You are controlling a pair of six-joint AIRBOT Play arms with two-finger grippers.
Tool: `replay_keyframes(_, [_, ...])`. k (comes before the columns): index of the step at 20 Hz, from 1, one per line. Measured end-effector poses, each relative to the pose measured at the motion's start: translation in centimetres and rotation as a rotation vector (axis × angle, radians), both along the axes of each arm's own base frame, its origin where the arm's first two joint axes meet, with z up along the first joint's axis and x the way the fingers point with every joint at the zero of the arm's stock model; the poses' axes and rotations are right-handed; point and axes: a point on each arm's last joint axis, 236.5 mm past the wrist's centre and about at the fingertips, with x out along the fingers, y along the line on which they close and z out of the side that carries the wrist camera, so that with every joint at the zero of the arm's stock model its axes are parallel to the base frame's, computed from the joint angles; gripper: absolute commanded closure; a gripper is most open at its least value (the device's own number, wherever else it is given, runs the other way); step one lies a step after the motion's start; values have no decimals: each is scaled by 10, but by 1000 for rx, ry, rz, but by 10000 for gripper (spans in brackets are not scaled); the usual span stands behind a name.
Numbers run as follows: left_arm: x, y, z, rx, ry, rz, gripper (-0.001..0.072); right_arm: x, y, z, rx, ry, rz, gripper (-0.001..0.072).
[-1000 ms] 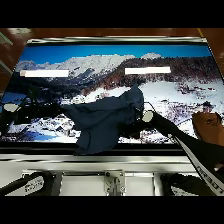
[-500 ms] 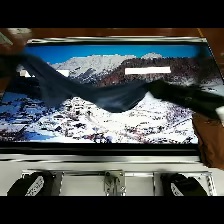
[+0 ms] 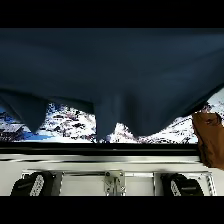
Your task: Fold the shirts.
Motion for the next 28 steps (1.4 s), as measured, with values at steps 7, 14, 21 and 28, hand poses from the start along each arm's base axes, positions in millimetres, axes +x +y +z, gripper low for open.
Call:
replay_keyframes(7, [26,8,-144,56,477,-26,668,47,-25,-115,-206,461,-74,658])
replay_keyframes(14, [75,22,-342,-144,969,-75,668,158,-34,-260,-276,925,-61,657])
replay_keyframes(21, [183,39,-419,-465,965,-60,666,292,-11,-376,-72,956,-52,657])
replay_keyframes(28, [221,56,-477,-612,1034,-52,233,324,17,-432,101,1011,-26,116])
